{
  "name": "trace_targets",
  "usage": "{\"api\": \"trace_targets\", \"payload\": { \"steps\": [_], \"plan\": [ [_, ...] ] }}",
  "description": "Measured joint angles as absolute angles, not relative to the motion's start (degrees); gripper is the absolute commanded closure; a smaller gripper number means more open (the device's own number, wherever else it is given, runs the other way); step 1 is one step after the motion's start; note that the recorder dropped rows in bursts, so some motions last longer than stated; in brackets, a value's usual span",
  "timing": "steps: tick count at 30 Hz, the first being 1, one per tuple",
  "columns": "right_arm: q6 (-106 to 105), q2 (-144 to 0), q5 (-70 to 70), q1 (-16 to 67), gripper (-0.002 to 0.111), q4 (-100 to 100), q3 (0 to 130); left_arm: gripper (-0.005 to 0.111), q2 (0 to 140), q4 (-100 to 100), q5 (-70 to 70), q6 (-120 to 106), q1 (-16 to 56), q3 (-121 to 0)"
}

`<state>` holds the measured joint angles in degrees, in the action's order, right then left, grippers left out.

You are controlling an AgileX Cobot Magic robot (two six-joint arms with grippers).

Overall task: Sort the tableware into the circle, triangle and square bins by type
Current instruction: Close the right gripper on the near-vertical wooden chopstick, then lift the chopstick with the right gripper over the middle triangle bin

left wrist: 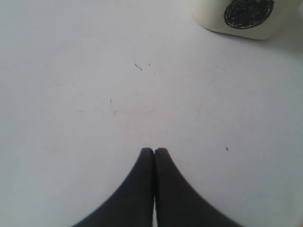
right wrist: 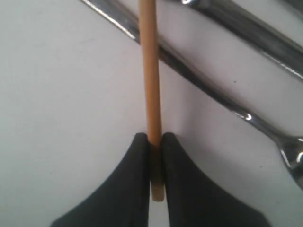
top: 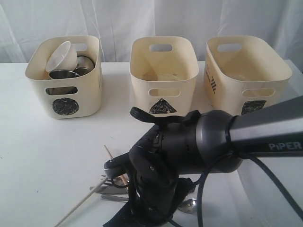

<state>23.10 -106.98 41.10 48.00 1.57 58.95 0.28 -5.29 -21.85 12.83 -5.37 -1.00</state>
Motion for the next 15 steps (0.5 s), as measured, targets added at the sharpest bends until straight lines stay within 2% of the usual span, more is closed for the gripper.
{"api": "trace_targets", "payload": {
  "steps": [10,15],
  "plan": [
    [27.38,-105.15,41.78,47.17,0.108,-6.54,58.84,0.107,0.28,-5.29,-21.85,12.83,-5.37,-1.0],
    [31.32,-101.34,48.43,43.61,0.108,-16.44,59.78,0.107,0.28,-5.29,-21.85,12.83,-5.37,-1.0]
  ]
}}
